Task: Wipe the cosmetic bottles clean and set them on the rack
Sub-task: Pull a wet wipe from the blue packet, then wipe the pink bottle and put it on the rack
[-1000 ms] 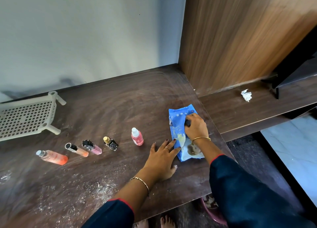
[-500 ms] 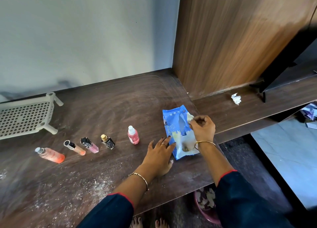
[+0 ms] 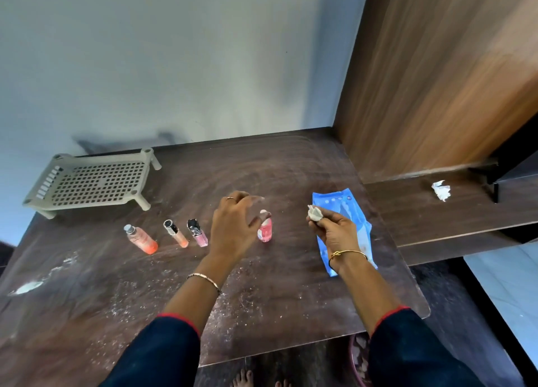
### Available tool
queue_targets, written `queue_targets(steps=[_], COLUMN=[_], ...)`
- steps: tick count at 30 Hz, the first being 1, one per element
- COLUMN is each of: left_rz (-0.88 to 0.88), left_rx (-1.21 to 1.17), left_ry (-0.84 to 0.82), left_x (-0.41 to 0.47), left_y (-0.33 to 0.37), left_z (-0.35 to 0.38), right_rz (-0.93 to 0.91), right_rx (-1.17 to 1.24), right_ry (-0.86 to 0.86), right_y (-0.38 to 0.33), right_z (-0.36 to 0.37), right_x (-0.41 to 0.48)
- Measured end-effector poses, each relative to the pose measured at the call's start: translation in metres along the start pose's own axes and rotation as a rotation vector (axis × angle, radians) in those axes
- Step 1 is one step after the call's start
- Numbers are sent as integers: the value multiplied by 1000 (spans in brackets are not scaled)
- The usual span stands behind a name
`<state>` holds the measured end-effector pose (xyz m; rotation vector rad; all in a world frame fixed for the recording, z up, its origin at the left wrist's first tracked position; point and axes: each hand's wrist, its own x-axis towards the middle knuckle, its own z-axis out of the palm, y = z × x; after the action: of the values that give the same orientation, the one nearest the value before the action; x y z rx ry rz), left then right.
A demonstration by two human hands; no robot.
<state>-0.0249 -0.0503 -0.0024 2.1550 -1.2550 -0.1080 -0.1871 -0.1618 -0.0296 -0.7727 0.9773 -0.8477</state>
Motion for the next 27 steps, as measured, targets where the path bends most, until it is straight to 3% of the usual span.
queue_targets(steps=[2,4,9,14,21,27], left_rz=[-7,-5,-11,-59,-333,-478], left_rx=[31,48,23,-145,-498,-740], left_ry=[-169,-229,-187,-134,74,200], left_x=[5,7,6,1,-35,-66], left_y=[-6,-9,-14,-18,-30,-51], left_z=[-1,2,7,5,-15,-43], right_rz=[21,49,135,110,-85,-420], right_rx=[-27,-23,45,-76,-250,-519], right_ry=[-24,-24,-22,-77,-137,-239], right_y=[7,12,16,24,33,39], right_z=[11,19,28,30,42,78], right_x=[-3,-6,-14,-20,-34,-66])
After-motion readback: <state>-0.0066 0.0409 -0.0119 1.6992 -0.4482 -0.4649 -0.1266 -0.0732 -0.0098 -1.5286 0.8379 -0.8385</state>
